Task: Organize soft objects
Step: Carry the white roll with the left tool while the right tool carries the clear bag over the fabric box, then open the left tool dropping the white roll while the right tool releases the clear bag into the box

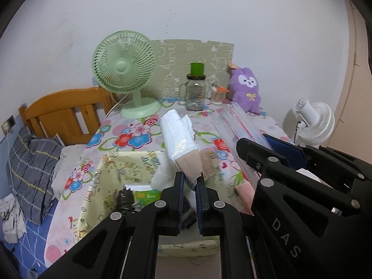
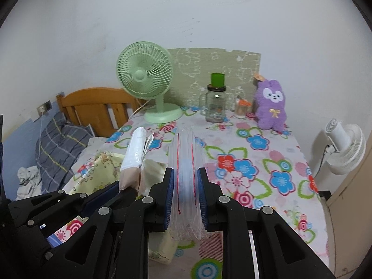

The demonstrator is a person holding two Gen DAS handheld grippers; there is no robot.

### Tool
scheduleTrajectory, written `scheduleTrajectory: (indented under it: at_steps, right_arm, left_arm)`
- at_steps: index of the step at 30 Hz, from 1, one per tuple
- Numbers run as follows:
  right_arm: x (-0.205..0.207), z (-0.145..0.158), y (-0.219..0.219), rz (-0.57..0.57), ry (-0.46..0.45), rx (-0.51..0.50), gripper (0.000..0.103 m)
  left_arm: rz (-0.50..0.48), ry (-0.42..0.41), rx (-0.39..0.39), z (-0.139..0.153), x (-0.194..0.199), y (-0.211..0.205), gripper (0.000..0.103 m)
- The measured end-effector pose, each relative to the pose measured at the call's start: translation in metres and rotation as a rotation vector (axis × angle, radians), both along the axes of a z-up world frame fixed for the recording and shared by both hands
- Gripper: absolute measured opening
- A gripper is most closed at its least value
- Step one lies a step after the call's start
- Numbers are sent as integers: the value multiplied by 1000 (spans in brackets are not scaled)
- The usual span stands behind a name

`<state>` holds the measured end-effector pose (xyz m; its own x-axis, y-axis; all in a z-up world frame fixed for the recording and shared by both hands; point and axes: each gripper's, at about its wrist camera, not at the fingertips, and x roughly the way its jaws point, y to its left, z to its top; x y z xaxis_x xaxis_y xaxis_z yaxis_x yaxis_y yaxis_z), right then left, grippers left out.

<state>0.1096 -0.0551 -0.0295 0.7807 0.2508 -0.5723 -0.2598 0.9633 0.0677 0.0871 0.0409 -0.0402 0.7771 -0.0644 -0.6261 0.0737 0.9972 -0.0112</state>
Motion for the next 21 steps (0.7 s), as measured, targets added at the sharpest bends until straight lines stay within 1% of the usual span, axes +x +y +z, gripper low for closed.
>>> scheduleTrajectory:
  at_steps: [11,17,21]
  right_arm:
    - [14,-16,37,90,37,-2,23]
    - [17,-26,52,129,63,-5,23]
    - [19,-34,60,146,82,-3,23]
  left_arm:
    - [98,44,-5,-18,8,33,7]
    - [124,77,-6,-31,9,46,7]
    - [135,101,-6,-40,11,52,10]
